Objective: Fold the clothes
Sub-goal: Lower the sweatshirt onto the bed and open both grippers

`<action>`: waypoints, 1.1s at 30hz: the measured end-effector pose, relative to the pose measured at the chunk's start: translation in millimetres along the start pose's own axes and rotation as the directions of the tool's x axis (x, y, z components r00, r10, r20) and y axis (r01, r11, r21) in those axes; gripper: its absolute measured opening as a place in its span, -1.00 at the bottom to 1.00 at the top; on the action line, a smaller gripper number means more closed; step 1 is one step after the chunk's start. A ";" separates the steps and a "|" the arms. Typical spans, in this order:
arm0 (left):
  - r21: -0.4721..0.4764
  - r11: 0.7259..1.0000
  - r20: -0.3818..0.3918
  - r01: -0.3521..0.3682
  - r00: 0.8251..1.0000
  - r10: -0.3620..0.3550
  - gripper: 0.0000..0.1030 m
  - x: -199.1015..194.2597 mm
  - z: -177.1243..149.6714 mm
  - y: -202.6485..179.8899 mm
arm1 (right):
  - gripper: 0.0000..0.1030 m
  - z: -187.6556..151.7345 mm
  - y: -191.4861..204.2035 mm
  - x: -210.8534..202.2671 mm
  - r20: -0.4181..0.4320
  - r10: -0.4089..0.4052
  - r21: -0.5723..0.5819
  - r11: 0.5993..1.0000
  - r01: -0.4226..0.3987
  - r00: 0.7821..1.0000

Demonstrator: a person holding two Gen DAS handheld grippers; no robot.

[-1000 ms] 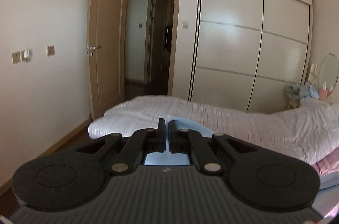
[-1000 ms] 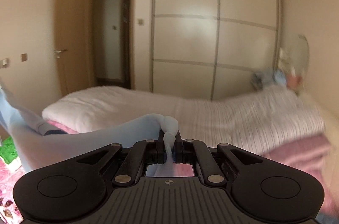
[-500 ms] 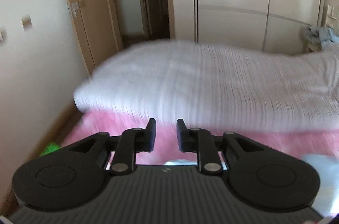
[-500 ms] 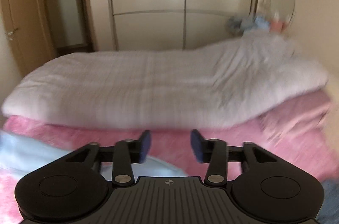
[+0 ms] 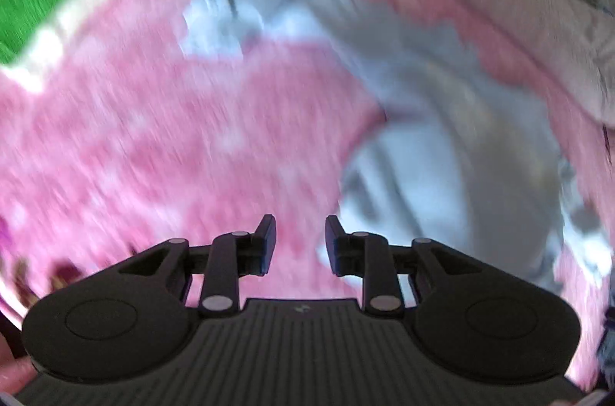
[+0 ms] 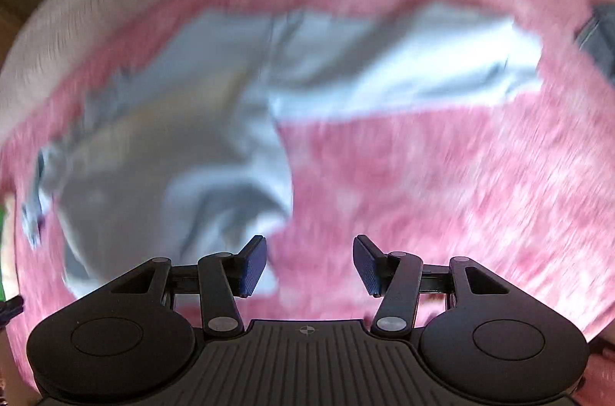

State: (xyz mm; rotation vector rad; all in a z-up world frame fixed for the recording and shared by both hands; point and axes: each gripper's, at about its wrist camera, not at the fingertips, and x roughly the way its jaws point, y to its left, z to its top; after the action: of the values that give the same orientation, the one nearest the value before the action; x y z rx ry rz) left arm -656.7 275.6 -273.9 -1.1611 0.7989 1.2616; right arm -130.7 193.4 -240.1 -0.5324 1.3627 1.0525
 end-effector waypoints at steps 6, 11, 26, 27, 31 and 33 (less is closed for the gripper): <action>0.127 0.991 0.003 0.050 0.999 -0.050 -0.42 37.5 -21.4 -5.4 | 0.04 -41.8 4.8 53.1 -0.068 0.037 -0.098 0.994 -0.043 0.997; 0.253 0.965 0.017 0.064 0.997 -0.070 -0.33 79.7 -19.1 -17.4 | 0.04 -62.6 8.8 95.0 -0.021 0.058 -0.170 0.984 -0.061 0.998; 0.118 0.908 -0.034 0.402 0.915 -0.401 -0.97 1.6 -26.5 -1.2 | -0.91 -69.5 -11.4 36.7 0.035 0.334 -0.015 0.942 -0.334 0.942; 0.095 0.914 -0.052 0.394 0.919 -0.390 -0.97 -4.1 -35.2 3.3 | -0.91 -70.4 -16.9 21.1 0.025 0.365 0.007 0.931 -0.365 0.931; 0.112 0.973 -0.184 0.203 0.966 -0.180 -0.95 10.4 -76.2 15.3 | -0.90 -86.1 -30.4 17.7 -0.187 0.203 0.033 0.979 -0.200 0.961; 0.202 0.978 -0.253 0.050 0.968 0.003 -0.95 32.0 -99.0 17.3 | -0.86 -99.7 -34.3 37.8 -0.285 0.005 -0.015 1.000 -0.009 0.959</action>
State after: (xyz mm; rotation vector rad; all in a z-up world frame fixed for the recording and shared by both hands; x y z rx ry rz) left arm -654.2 189.2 -334.3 -1.1701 1.0751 0.9955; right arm -158.5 105.5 -303.6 -0.7127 1.6098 1.0205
